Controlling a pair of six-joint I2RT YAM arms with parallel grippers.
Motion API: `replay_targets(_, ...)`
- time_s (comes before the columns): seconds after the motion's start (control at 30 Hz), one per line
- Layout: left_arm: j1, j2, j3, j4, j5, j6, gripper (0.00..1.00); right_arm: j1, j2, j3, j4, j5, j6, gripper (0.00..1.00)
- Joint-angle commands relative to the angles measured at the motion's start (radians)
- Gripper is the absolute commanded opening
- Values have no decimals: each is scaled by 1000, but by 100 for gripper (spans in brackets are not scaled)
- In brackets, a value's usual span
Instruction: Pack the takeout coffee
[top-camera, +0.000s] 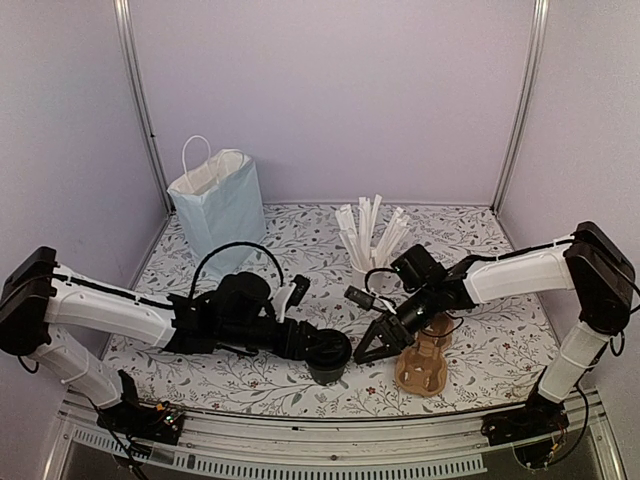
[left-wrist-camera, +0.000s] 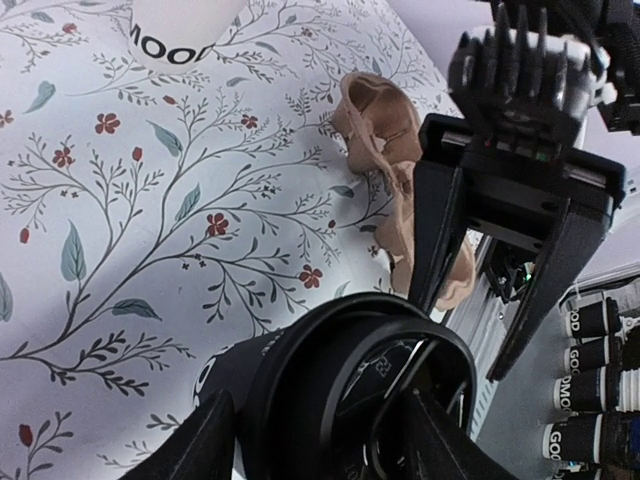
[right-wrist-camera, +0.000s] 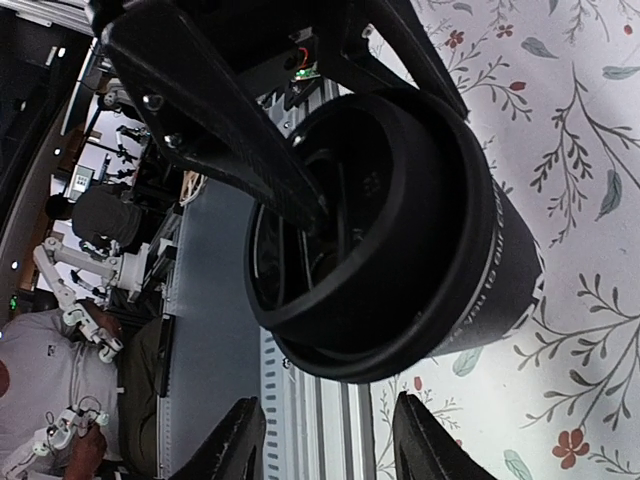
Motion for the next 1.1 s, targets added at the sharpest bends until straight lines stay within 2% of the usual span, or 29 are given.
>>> replay_targets(0.0,-17,62,-53,-50,26,30,57,-19,-3,3,141,-108,146,42)
replay_targets(0.4,-19,93,-51,-27,59,52,53,-57,82,7,203,-115,258,32)
replay_targets(0.53,-20,95,-56,-22,61,49,53,-59,124,14,201,-89,271,25)
replay_targets(0.63,-20,100,-56,-21,63,49,53,-57,150,17,147,28,267,11)
replay_targets(0.7,-20,108,-55,-21,66,50,53,-58,173,31,58,206,245,3)
replay_targets(0.77,-20,121,-50,-19,68,49,53,-57,222,53,-24,360,231,0)
replay_targets(0.8,-20,128,-47,-16,71,50,53,-57,254,72,-52,374,221,0)
replay_targets(0.9,-19,146,-42,-14,74,48,53,-53,293,99,-48,281,203,0)
replay_targets(1.07,-20,101,-41,-18,60,61,53,-22,184,86,-12,136,95,7)
